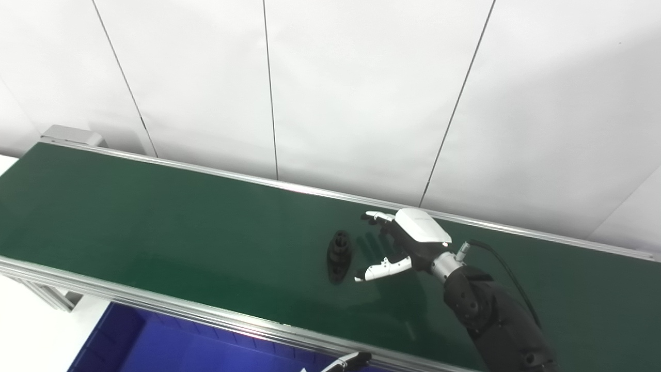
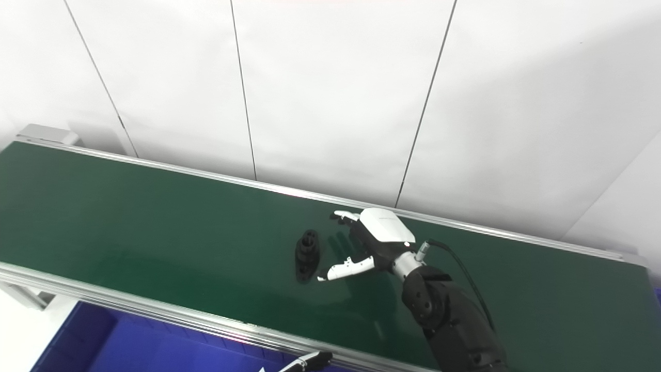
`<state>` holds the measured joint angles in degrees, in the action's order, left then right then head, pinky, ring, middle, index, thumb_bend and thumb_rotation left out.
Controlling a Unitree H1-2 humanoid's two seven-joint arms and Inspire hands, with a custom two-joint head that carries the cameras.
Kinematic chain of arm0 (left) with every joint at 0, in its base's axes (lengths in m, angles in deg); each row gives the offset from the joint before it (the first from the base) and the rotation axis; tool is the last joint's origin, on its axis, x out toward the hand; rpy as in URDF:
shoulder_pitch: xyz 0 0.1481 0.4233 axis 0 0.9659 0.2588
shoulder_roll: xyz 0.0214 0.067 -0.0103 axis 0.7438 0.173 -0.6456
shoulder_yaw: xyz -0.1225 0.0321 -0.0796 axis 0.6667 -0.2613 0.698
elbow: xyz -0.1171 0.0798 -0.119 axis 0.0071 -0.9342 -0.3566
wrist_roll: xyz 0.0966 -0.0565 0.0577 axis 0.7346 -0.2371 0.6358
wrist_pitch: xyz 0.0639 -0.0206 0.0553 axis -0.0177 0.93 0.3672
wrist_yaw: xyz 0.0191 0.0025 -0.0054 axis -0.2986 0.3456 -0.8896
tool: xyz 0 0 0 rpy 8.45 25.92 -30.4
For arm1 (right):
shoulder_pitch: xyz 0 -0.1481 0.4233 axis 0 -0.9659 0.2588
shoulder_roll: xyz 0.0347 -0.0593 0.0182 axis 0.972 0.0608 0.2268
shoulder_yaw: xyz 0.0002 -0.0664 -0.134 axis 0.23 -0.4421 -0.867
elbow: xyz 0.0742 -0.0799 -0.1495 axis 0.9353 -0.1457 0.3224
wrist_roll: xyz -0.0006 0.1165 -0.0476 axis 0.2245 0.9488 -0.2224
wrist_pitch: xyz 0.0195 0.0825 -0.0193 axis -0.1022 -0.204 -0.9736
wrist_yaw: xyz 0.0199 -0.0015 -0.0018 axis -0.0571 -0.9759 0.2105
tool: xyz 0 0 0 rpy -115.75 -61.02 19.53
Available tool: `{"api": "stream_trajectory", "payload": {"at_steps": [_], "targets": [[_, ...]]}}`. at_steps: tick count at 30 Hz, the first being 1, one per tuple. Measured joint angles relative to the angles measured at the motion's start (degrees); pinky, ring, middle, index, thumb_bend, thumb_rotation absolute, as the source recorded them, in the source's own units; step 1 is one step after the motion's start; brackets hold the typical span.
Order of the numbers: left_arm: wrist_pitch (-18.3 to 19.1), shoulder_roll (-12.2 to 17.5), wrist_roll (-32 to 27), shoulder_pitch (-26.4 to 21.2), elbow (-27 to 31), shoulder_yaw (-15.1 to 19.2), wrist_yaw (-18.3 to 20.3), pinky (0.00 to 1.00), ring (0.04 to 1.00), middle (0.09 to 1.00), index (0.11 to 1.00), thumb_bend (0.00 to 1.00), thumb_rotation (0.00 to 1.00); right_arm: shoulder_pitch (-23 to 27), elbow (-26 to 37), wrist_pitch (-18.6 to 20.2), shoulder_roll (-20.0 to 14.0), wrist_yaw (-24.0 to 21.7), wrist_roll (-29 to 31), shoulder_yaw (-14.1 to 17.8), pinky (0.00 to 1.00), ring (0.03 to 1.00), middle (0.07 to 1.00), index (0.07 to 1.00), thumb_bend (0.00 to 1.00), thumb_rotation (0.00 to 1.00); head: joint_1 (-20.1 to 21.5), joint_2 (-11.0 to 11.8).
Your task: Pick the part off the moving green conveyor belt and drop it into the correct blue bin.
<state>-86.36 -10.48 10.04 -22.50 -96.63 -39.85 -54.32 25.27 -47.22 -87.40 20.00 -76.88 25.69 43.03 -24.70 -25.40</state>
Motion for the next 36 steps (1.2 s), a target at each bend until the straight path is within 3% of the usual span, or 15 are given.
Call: {"api": "stream_trajectory", "payload": {"at_steps": [5,18,27,36], "targets": [[0.04,-0.02,0.02,0.24,0.3,0.19,0.61,0.88,0.89,0.888,0.862,1.0,0.93,2.09,-3.55,-0.27,0.52,1.77,-0.38,-0.75,0.59,0.756,0.844,0.893,1.0,0.73,-0.09,-0.18],[0.05,-0.03,0.11,0.73,0.84,0.55,1.25,0.87,0.892,0.892,0.867,1.0,0.93,2.39,-5.11,-0.33,0.45,4.23,-0.53,-1.74,0.58,0.758,0.848,0.899,1.0,0.76,0.18,-0.44],[0.06,-0.04,0.91,1.03,1.1,0.69,1.25,0.87,0.894,0.888,0.864,1.0,0.93,2.38,-4.53,-0.57,-0.57,3.04,-0.07,-2.89,0.62,0.777,0.872,0.906,1.0,0.76,0.26,-1.14],[0.06,-0.04,0.93,1.33,1.25,0.91,1.82,0.86,0.9,0.894,0.871,1.0,0.93,2.38,-2.85,-0.58,-2.35,-0.43,0.04,-5.28,0.61,0.772,0.86,0.898,1.0,0.71,0.26,-1.58]]}}
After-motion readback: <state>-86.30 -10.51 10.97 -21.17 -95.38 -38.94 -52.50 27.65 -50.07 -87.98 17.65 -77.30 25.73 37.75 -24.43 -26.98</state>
